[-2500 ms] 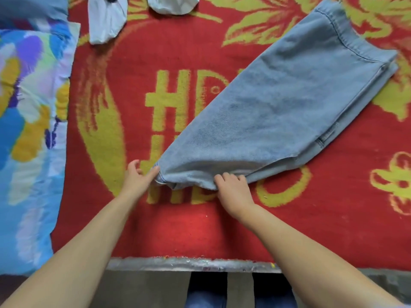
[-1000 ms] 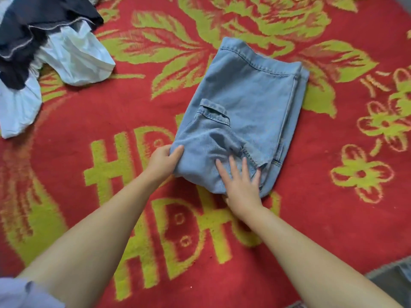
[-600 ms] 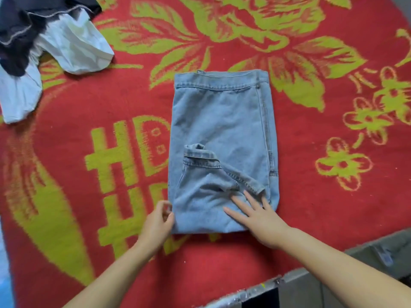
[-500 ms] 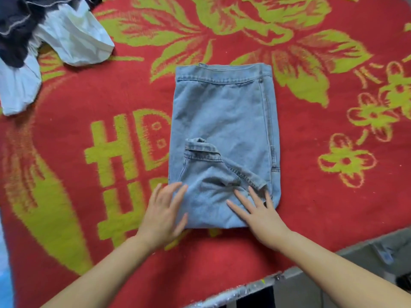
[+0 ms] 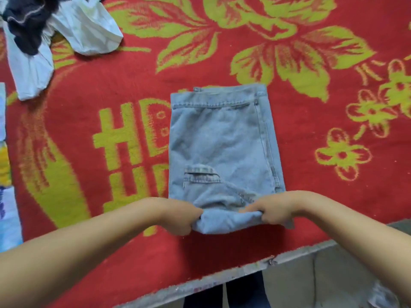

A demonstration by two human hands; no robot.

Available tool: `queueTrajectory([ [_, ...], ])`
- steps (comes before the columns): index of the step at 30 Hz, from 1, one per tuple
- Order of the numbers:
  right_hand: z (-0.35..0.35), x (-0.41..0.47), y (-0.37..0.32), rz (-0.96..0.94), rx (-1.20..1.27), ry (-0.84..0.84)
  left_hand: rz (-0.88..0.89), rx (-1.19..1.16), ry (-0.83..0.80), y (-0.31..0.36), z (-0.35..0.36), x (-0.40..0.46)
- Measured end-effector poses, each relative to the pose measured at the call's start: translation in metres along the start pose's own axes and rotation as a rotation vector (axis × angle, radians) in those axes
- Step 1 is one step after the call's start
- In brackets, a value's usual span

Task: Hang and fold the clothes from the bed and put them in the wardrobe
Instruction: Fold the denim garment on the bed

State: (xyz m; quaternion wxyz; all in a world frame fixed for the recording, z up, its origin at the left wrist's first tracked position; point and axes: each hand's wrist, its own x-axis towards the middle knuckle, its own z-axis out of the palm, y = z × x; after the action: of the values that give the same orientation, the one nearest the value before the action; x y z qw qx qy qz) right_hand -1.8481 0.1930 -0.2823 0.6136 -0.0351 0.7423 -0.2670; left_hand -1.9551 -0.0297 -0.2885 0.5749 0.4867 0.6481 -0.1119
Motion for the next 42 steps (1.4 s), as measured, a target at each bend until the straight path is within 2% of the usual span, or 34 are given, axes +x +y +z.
queueTrajectory([
  [2, -0.011, -0.021, 0.007, -0.039, 0.158, -0.155, 0.107, -0.204, -0.143, -0.006, -0.016, -0.017],
  [3, -0.02, -0.025, 0.014, -0.06, 0.269, -0.137, 0.148, -0.36, -0.139, -0.016, -0.025, -0.021],
  [4, -0.028, -0.026, 0.024, -0.083, 0.37, -0.045, 0.146, -0.552, -0.077, -0.029, -0.033, -0.021],
  [6, -0.043, -0.013, 0.045, -0.083, 0.494, 0.322, 0.056, -0.983, 0.193, -0.059, -0.038, -0.012],
  [9, -0.05, 0.025, 0.06, 0.021, 0.754, 1.03, -0.152, -1.563, 0.728, -0.079, -0.019, 0.029],
  [10, -0.05, 0.034, 0.061, 0.065, 0.844, 1.189, -0.227, -1.686, 0.828, -0.076, -0.009, 0.044],
  [11, -0.049, 0.039, 0.062, 0.106, 0.893, 1.272, -0.276, -1.745, 0.885, -0.071, 0.003, 0.057],
  [13, -0.043, 0.039, 0.071, 0.219, 0.853, 1.219, -0.274, -1.651, 0.968, -0.057, 0.025, 0.067],
  [15, -0.031, 0.035, 0.077, 0.322, 0.732, 1.001, -0.235, -1.503, 1.076, -0.048, 0.04, 0.065],
  [17, -0.021, 0.032, 0.074, 0.317, 0.609, 0.854, -0.214, -1.405, 1.193, -0.04, 0.042, 0.059],
  [18, -0.02, 0.029, 0.07, 0.283, 0.559, 0.872, -0.207, -1.386, 1.246, -0.033, 0.04, 0.056],
  [21, -0.031, 0.02, 0.059, 0.098, 0.47, 1.084, -0.245, -1.47, 1.369, -0.017, 0.043, 0.046],
  [23, -0.044, 0.014, 0.053, -0.01, 0.384, 1.205, -0.244, -1.557, 1.397, -0.015, 0.047, 0.037],
  [25, -0.059, 0.017, 0.05, -0.048, 0.291, 1.311, -0.223, -1.539, 1.415, -0.02, 0.039, 0.034],
  [28, -0.083, 0.043, 0.053, 0.05, 0.189, 1.381, -0.382, -1.241, 1.494, -0.04, 0.013, 0.052],
  [29, -0.089, 0.056, 0.057, 0.131, 0.147, 1.373, -0.457, -1.138, 1.459, -0.049, 0.005, 0.064],
  [31, -0.093, 0.085, 0.068, 0.282, 0.075, 1.294, -0.681, -0.943, 1.287, -0.065, 0.0, 0.09],
  [33, -0.1, 0.106, 0.074, 0.338, 0.08, 1.22, -0.838, -0.842, 1.175, -0.072, 0.004, 0.111],
  [37, -0.109, 0.098, 0.073, 0.421, 0.063, 1.234, -0.908, -0.839, 1.263, -0.066, 0.006, 0.104],
  [38, -0.103, 0.092, 0.071, 0.43, 0.042, 1.294, -0.893, -0.745, 1.338, -0.063, 0.009, 0.1],
  [40, -0.086, 0.086, 0.05, 0.359, -0.079, 1.457, -0.801, -0.408, 1.452, -0.048, 0.007, 0.091],
  [42, -0.07, 0.092, 0.02, 0.197, -0.249, 1.475, -0.598, -0.119, 1.443, -0.028, -0.012, 0.097],
])
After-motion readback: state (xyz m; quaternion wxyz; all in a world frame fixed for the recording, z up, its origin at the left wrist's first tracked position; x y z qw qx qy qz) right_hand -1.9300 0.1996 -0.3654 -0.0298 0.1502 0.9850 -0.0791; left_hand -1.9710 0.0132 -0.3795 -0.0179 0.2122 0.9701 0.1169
